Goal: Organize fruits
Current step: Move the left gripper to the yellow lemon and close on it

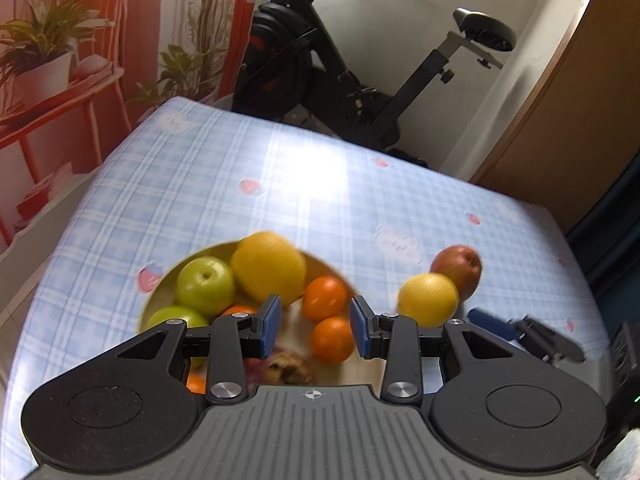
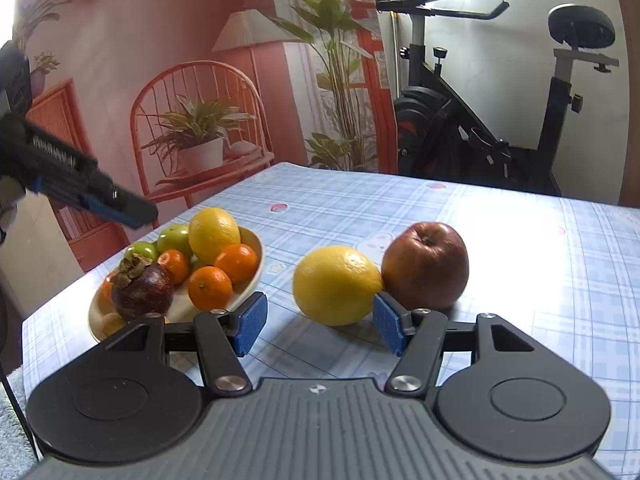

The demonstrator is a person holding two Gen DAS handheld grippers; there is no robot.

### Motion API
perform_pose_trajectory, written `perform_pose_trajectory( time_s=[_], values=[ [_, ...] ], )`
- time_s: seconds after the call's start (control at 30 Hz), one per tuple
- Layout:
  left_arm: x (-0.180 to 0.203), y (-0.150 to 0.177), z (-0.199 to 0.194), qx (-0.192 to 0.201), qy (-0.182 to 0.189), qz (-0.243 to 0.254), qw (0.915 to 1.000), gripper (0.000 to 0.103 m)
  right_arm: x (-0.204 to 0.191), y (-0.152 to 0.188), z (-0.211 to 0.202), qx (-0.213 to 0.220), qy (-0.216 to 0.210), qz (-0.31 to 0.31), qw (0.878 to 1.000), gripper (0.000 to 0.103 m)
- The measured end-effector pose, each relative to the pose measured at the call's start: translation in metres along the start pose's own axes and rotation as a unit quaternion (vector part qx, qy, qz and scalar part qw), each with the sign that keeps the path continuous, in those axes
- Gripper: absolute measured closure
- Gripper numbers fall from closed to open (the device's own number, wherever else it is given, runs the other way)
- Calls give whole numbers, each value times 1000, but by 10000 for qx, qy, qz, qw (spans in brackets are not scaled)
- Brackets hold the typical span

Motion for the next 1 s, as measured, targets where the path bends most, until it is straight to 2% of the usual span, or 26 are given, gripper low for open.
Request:
perform_pose_trajectory(
  time_s=[0.2, 0.37, 0.6, 0.73, 0.87, 1.0],
  values=[
    [55, -27, 37, 41, 467, -5, 9989, 65, 16, 7, 6, -97, 192, 294, 9993, 41],
    [90, -31, 73, -196, 529, 191, 9982, 65, 14, 8, 7, -168, 148, 228, 9995, 41],
    [93, -26, 103, -507, 525, 145, 9972, 65, 11, 10, 12, -240, 60, 179, 9995, 41],
    [90, -28, 117, -610, 534, 13, 9967, 65, 10, 11, 18, -452, -49, 141, 9989, 41],
    [91, -25, 124, -749, 511, 119, 9958, 65, 10, 9, 22, -499, -76, 157, 9986, 40],
    [96, -20, 120, -789, 659, 251, 9944, 65, 11, 10, 21, -490, -160, 226, 9984, 41]
  ],
)
Point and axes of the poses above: each gripper's, at about its wrist camera, not at the fingertips, and z roughly the way its jaws point, x to its right, y to its underside, the point moved 8 cm from there along z, roughly the way its jaws point, and after that the axes turned 7 degrees about z, right-handed, at the moved point
